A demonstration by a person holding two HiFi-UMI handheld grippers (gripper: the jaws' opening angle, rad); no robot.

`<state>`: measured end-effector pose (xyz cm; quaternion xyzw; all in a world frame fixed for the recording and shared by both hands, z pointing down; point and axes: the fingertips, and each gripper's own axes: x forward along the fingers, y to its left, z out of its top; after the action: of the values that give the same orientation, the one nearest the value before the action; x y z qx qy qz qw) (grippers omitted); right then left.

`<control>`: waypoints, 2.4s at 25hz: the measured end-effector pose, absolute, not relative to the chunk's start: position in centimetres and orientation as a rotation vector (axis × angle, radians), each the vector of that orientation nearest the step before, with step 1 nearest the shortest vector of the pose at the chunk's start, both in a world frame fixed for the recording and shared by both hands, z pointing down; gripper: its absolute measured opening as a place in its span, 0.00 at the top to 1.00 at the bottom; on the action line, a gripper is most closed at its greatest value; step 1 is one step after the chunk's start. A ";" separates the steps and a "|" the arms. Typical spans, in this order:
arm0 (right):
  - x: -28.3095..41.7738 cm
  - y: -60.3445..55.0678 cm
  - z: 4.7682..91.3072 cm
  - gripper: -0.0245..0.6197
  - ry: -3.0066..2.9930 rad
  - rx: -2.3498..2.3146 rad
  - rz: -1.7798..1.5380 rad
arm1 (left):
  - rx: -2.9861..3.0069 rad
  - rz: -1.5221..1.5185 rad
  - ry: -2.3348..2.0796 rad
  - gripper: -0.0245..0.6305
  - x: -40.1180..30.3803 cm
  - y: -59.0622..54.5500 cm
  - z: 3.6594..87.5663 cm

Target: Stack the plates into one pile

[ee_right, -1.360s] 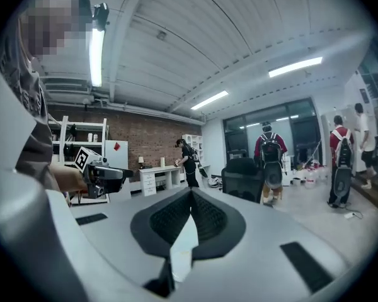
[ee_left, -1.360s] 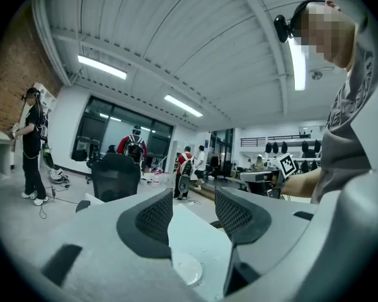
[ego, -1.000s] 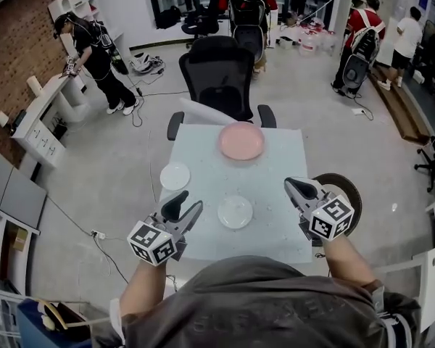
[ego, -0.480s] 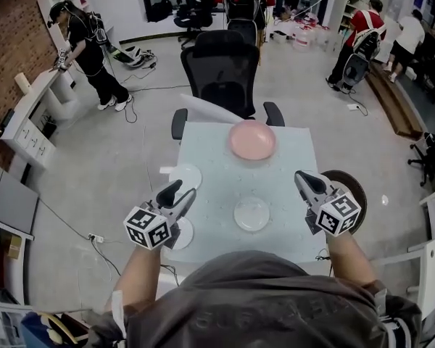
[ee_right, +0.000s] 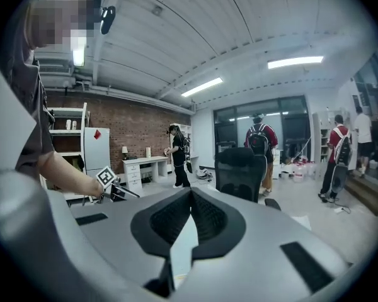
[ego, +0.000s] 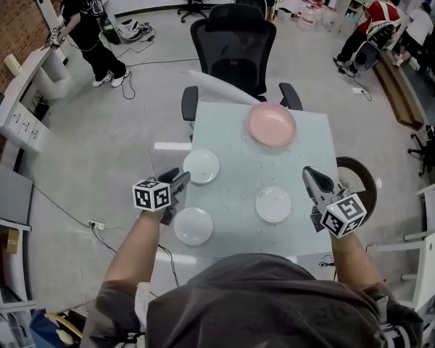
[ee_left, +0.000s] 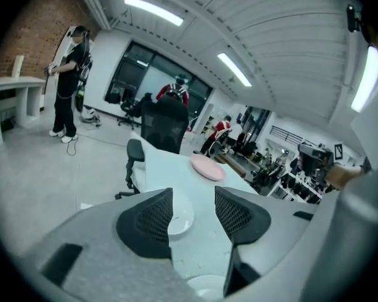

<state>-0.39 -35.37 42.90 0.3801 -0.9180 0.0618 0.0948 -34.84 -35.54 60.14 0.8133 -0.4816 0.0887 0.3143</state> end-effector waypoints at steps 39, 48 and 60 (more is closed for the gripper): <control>6.1 -38.1 47.8 0.97 -2.686 1.218 0.263 | 1.938 -0.044 -1.042 0.94 -24.6 -40.3 60.9; 12.3 -38.4 47.4 0.97 -2.733 1.200 0.268 | 1.930 0.054 -0.902 0.94 -11.0 -35.8 62.4; 17.8 -37.9 49.4 0.97 -2.730 1.170 0.327 | 1.816 0.186 -0.964 0.94 -5.3 -33.1 70.2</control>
<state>17.83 -37.94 49.40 0.3905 -0.9109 0.1091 0.0769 -5.26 -33.10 70.25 0.7551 -0.4007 0.0773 0.5131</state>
